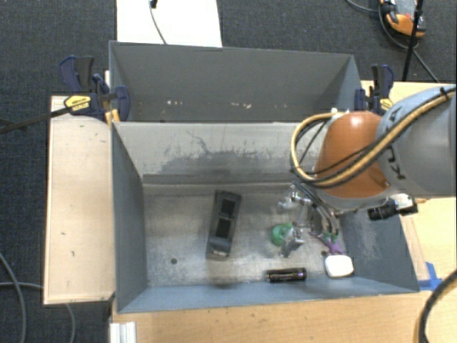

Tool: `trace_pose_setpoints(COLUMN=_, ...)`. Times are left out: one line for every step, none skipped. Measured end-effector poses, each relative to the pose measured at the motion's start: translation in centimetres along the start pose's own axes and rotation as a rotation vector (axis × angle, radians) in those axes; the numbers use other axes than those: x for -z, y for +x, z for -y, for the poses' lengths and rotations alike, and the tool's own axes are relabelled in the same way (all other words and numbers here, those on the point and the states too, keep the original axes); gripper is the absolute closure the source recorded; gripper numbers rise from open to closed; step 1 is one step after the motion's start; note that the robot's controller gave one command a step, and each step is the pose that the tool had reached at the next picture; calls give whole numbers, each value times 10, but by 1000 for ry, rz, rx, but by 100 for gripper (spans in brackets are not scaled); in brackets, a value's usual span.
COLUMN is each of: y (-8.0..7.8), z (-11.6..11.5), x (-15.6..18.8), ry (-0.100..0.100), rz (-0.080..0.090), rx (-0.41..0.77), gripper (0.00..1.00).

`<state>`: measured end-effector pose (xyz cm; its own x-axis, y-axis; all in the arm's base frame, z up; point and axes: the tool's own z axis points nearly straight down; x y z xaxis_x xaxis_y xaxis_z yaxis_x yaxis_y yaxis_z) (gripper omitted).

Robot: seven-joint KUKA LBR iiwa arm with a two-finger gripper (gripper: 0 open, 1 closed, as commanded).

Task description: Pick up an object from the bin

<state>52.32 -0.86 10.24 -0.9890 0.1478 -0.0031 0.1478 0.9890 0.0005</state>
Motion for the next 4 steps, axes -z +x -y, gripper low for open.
trace_pose_setpoints(y=6, z=7, x=-29, ry=0, rz=-1, rx=-135, gripper=0)
trace_pose_setpoints(y=0, z=5, x=-33, ry=-2, rz=9, rx=-121, gripper=100)
trace_pose_setpoints(y=0, z=5, x=-32, ry=-2, rz=9, rx=-119, gripper=100)
trace_pose_setpoints(y=0, z=5, x=-29, ry=-2, rz=7, rx=-118, gripper=100)
